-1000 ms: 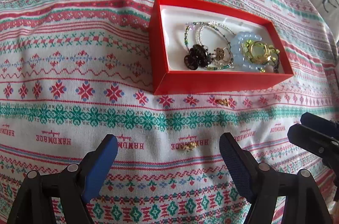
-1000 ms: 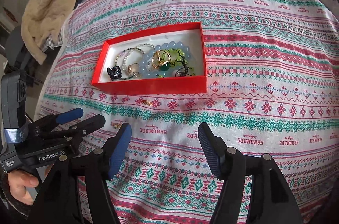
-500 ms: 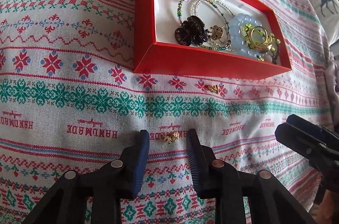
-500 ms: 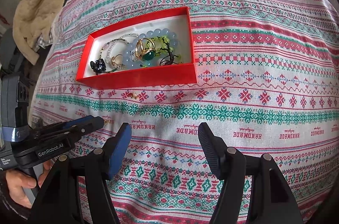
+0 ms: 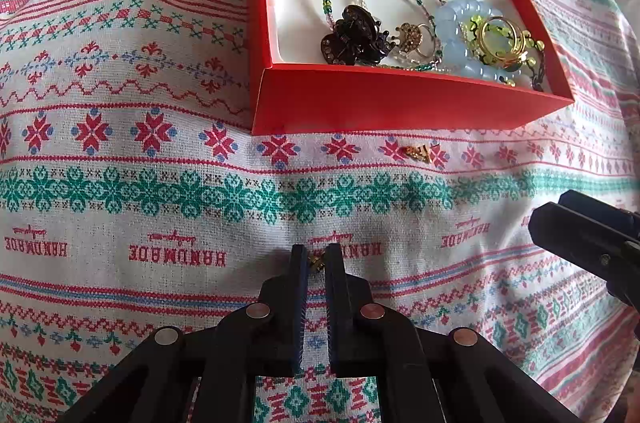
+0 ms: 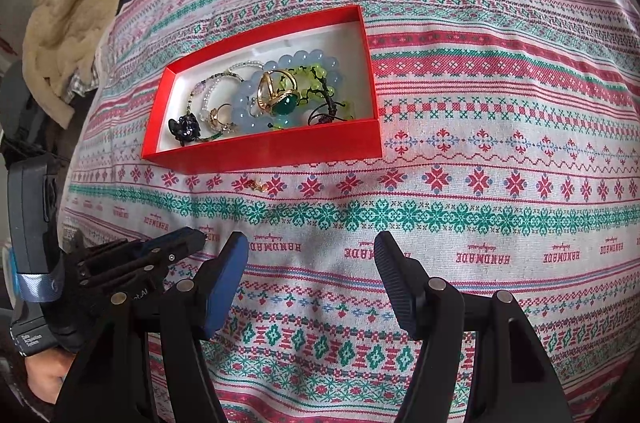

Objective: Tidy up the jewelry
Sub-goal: 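Hold the earring in the left tool while the right tool grasps the earring by the box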

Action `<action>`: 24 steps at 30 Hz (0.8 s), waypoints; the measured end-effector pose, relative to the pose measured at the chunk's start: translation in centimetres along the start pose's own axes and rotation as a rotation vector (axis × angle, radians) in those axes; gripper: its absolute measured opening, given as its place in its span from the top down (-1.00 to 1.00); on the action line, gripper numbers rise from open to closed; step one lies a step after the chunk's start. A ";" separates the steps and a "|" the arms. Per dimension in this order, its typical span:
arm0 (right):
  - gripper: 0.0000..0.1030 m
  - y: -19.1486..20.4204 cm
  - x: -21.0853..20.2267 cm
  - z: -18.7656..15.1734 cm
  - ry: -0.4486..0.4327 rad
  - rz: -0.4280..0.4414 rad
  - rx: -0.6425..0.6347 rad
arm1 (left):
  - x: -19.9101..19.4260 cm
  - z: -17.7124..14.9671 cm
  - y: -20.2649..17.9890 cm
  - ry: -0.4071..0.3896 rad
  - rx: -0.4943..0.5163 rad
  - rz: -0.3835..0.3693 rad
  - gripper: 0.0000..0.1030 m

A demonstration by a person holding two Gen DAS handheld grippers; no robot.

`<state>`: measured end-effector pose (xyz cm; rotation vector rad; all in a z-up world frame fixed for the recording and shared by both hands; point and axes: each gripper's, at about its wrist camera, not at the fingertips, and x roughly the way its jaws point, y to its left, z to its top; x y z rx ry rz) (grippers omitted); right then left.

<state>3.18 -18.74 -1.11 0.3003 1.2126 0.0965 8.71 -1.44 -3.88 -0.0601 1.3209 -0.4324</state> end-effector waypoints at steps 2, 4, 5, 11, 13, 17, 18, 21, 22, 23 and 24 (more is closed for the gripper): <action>-0.32 0.2 0.2 0.0 -0.001 0.005 0.003 | -0.6 -0.2 0.6 -0.011 -0.006 -0.005 0.95; -0.32 0.4 0.4 0.1 -0.003 0.011 0.006 | -1.2 -0.2 1.0 -0.024 -0.011 -0.010 0.95; -0.32 0.5 0.5 0.2 -0.005 0.015 0.008 | -1.5 -0.1 1.3 -0.030 -0.016 -0.015 0.95; -0.32 1.2 1.8 0.9 -0.005 0.039 0.026 | -2.4 0.1 2.9 -0.049 -0.047 -0.026 0.95; -0.26 1.6 2.3 1.1 -0.014 0.046 0.024 | -2.6 -0.1 3.6 -0.051 -0.054 -0.028 0.95; 0.27 2.2 3.4 1.6 -0.014 0.057 0.030 | -2.9 -0.4 4.3 -0.054 -0.057 -0.031 0.95; 0.30 2.3 3.7 1.7 -0.014 0.057 0.034 | -3.0 -0.6 4.5 -0.054 -0.058 -0.030 0.95; 0.45 2.6 4.5 1.9 -0.015 0.055 0.039 | -3.2 -0.7 4.9 -0.053 -0.059 -0.033 0.95; 0.48 2.7 4.7 2.0 -0.019 0.050 0.042 | -3.2 -0.8 5.0 -0.054 -0.060 -0.033 0.95; 0.52 2.7 4.9 2.1 -0.024 0.047 0.044 | -3.3 -0.8 5.1 -0.054 -0.061 -0.033 0.95; 0.54 2.8 5.0 2.1 -0.028 0.044 0.045 | -3.4 -0.9 5.3 -0.055 -0.062 -0.035 0.95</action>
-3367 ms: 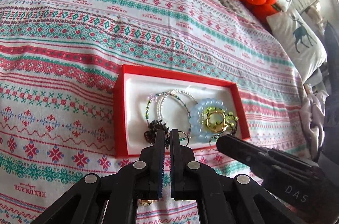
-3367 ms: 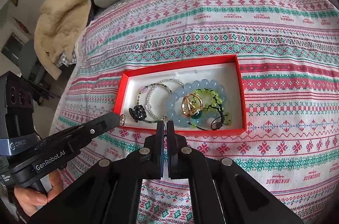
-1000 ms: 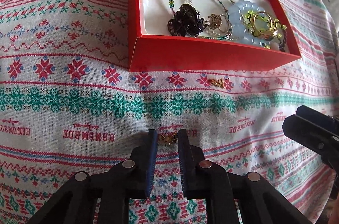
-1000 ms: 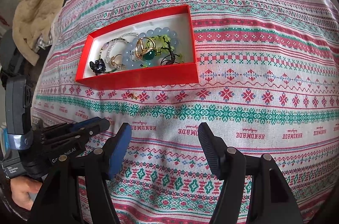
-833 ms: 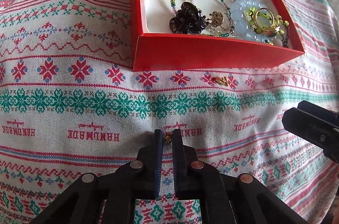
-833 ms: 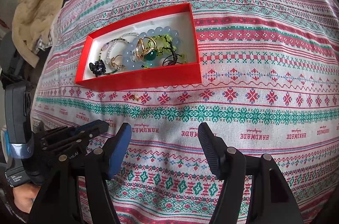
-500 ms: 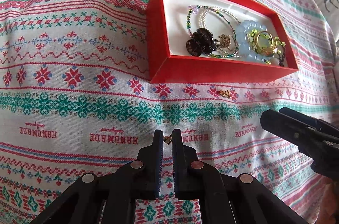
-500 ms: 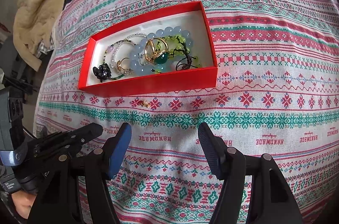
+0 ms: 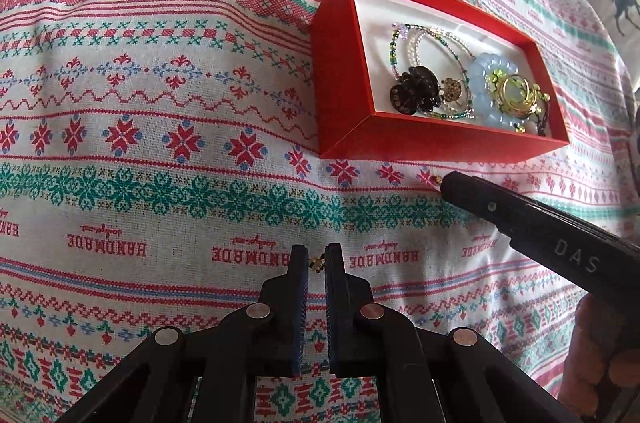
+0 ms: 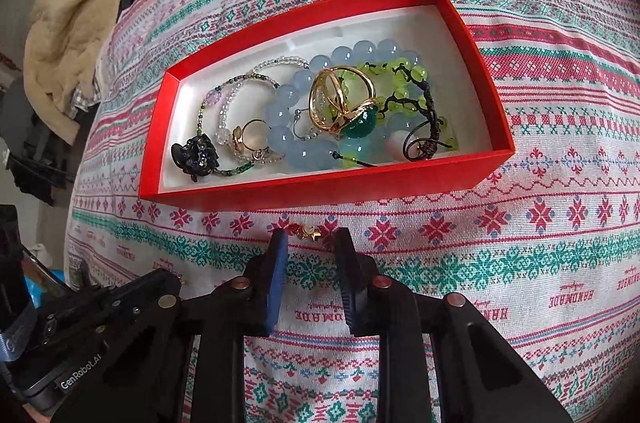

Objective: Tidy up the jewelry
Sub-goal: 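Hold the earring in the left tool while the right tool grasps the earring by the box, then carry both earrings into the red box and open both tools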

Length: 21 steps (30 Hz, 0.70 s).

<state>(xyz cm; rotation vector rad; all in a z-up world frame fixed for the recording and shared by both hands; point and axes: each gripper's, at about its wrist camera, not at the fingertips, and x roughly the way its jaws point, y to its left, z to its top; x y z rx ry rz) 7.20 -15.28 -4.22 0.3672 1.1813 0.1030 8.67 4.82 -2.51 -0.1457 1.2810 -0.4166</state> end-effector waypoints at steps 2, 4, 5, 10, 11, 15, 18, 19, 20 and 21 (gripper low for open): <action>0.58 0.2 0.2 0.1 -0.011 -0.010 0.000 | -0.1 0.0 0.2 0.000 -0.001 -0.002 0.95; 0.64 0.3 0.4 0.1 -0.017 -0.020 -0.004 | -0.2 -0.1 0.4 0.000 -0.002 -0.002 0.95; 0.67 0.4 0.5 0.2 -0.019 -0.026 -0.008 | -0.2 -0.2 0.5 0.001 -0.002 -0.002 0.95; 0.83 0.6 0.5 0.2 -0.026 -0.053 -0.037 | -0.3 0.0 0.5 0.001 -0.005 -0.006 0.95; 0.85 0.8 0.4 0.2 -0.022 -0.050 -0.041 | -0.4 -0.1 0.6 -0.001 -0.007 -0.008 0.95; 0.90 0.7 -0.3 0.3 -0.019 -0.028 -0.042 | -1.0 0.0 0.7 -0.014 -0.014 -0.015 0.95; 0.90 0.3 -1.1 0.2 -0.017 -0.014 -0.037 | -1.3 0.1 0.8 -0.019 -0.018 -0.021 0.95; 0.90 0.2 -1.3 0.1 -0.017 -0.009 -0.035 | -1.4 0.1 0.9 -0.021 -0.018 -0.023 0.95; 0.90 0.1 -1.6 0.0 -0.017 -0.004 -0.033 | -1.5 0.1 0.8 -0.023 -0.018 -0.024 0.95; 0.90 -0.1 -2.0 0.0 -0.018 0.000 -0.031 | -1.5 0.1 0.7 -0.024 -0.018 -0.025 0.95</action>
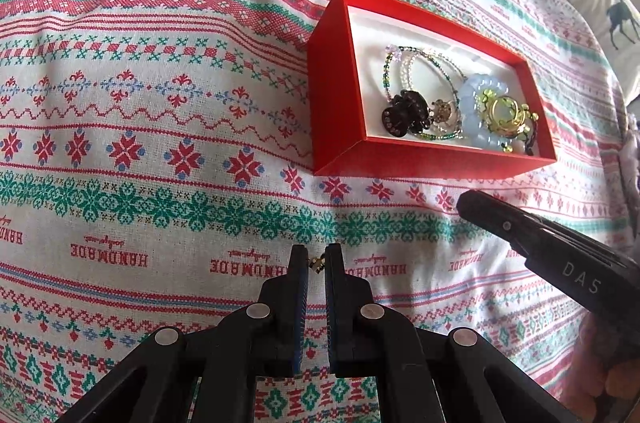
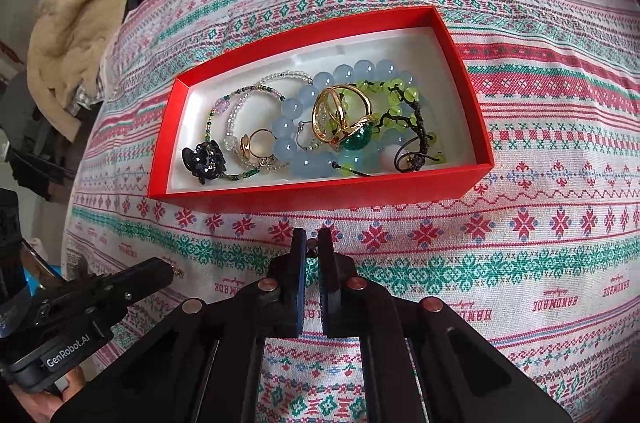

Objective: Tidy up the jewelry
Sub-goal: 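Carry both earrings into the red box and open both tools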

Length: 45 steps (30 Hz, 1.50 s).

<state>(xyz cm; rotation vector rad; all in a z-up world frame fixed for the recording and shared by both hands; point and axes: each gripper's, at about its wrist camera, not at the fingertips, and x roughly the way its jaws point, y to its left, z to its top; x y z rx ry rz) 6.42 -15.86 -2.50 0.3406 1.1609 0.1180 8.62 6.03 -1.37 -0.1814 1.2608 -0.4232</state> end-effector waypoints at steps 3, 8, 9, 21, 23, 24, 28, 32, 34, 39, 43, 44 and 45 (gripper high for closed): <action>0.90 -0.4 -1.3 -0.2 -0.010 0.017 0.003 | 0.0 0.4 -0.7 -0.007 0.000 -0.002 0.95; 0.90 -0.6 -4.0 -0.1 -0.054 0.045 -0.003 | -0.5 1.1 -1.5 -0.031 -0.012 -0.023 0.95; 0.90 -0.6 -4.5 -0.1 -0.067 0.050 -0.003 | -0.7 1.3 -1.7 -0.039 -0.013 -0.030 0.95; 0.90 -2.8 -7.9 1.2 -0.156 0.057 0.032 | -1.5 4.0 -4.6 -0.157 0.011 -0.124 0.95; 0.90 -3.0 -8.0 1.7 -0.163 0.050 0.034 | -1.3 4.6 -5.3 -0.170 0.017 -0.138 0.95; 0.90 -3.1 -8.0 1.8 -0.168 0.047 0.035 | -1.1 4.8 -5.6 -0.176 0.020 -0.146 0.95; 0.89 -3.5 -7.7 2.6 -0.174 0.046 0.038 | -0.2 5.5 -6.8 -0.193 0.031 -0.166 0.95; 0.89 -4.0 -7.1 3.3 -0.172 0.040 0.039 | 0.9 6.1 -7.4 -0.196 0.034 -0.166 0.95; 0.89 -4.3 -6.9 3.5 -0.170 0.035 0.040 | 1.3 6.3 -7.6 -0.197 0.035 -0.156 0.95; 0.89 -4.9 -6.2 3.9 -0.160 0.035 0.045 | 2.1 6.7 -7.6 -0.207 0.023 -0.138 0.94; 0.89 -4.9 -5.8 4.3 -0.162 0.039 0.042 | 2.1 6.7 -7.5 -0.207 0.016 -0.134 0.87; 0.89 -4.9 -5.8 4.4 -0.163 0.041 0.041 | 2.0 6.7 -7.6 -0.209 0.020 -0.134 0.81; 0.89 -4.9 -5.6 4.5 -0.165 0.044 0.040 | 1.9 6.6 -7.7 -0.211 0.028 -0.131 0.77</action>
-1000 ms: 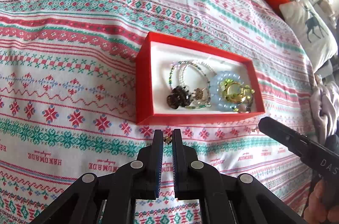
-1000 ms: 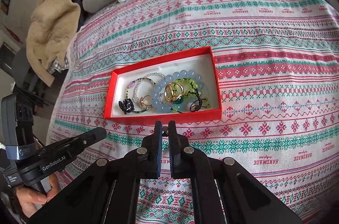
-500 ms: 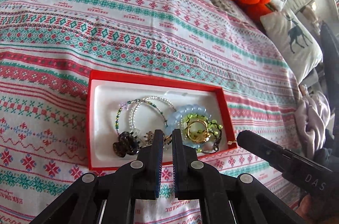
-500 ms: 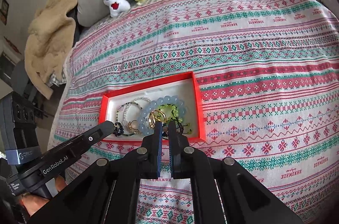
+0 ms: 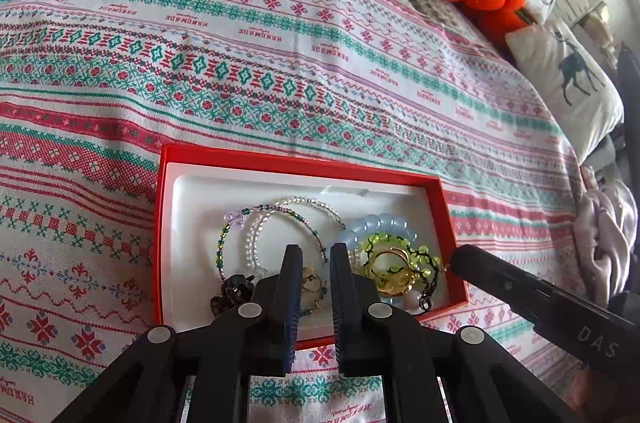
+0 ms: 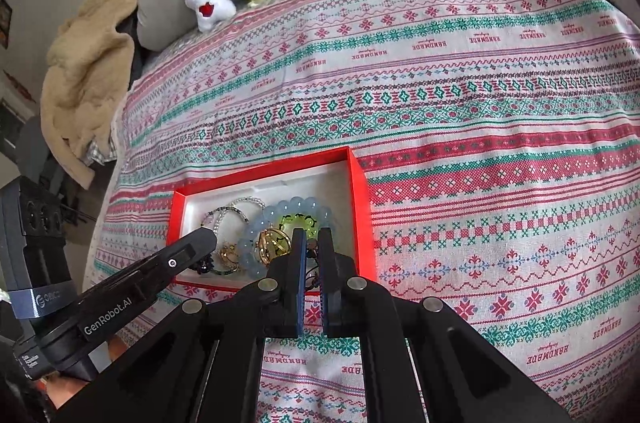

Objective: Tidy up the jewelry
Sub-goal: 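Carry both earrings into the red box and open both tools, then withdraw both tools from the red box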

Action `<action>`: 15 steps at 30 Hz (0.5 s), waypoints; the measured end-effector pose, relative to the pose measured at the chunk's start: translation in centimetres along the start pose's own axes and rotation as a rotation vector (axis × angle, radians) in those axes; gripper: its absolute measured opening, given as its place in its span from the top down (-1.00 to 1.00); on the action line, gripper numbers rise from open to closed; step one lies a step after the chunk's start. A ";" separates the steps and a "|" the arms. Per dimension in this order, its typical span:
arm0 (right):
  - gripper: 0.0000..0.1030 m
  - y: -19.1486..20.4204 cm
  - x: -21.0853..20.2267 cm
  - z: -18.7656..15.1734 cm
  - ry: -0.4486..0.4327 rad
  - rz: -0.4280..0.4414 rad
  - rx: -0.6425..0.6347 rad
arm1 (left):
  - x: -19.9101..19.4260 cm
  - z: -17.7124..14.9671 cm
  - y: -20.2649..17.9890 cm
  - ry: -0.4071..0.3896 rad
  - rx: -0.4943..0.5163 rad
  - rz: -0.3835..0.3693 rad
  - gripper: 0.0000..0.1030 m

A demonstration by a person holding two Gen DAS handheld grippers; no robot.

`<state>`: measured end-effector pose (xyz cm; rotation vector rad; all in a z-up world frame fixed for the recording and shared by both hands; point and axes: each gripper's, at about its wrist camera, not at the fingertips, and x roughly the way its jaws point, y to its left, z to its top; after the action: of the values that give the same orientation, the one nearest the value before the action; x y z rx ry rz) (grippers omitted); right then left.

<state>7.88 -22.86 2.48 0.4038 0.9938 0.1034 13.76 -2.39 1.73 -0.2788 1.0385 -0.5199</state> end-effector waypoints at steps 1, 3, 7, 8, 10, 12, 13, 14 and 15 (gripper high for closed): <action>0.89 0.1 0.1 0.1 -0.002 0.002 -0.002 | -0.1 0.0 -0.1 -0.002 0.008 0.004 0.70; 0.88 0.2 0.4 0.3 -0.006 0.011 -0.007 | -0.4 -0.2 -0.2 -0.008 0.022 0.014 0.65; 0.86 0.7 0.4 0.5 -0.009 0.029 -0.016 | -1.1 -0.3 -0.2 -0.014 0.029 0.024 0.46; 0.83 0.8 0.3 0.5 -0.007 0.024 -0.025 | -1.4 -0.3 -0.2 -0.014 0.029 0.028 0.34; 0.63 1.2 -0.3 0.3 -0.015 0.017 -0.050 | -1.9 -0.5 -0.2 -0.018 0.032 0.038 0.17; 0.36 1.4 -1.0 0.0 -0.023 0.011 -0.068 | -2.4 -0.8 -0.4 -0.018 0.045 0.062 0.07; 0.32 1.5 -1.3 -0.1 -0.025 0.012 -0.078 | -2.7 -1.0 -0.4 -0.017 0.052 0.070 -0.01; 0.25 1.6 -1.7 -0.3 -0.027 0.012 -0.087 | -2.9 -1.2 -0.5 -0.016 0.057 0.081 -0.12; 0.20 1.6 -2.0 -0.4 -0.030 0.008 -0.094 | -3.1 -1.4 -0.4 -0.014 0.059 0.095 -0.17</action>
<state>6.59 -21.81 4.46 0.3224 0.9545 0.1499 11.19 -1.05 3.51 -0.1798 1.0164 -0.4612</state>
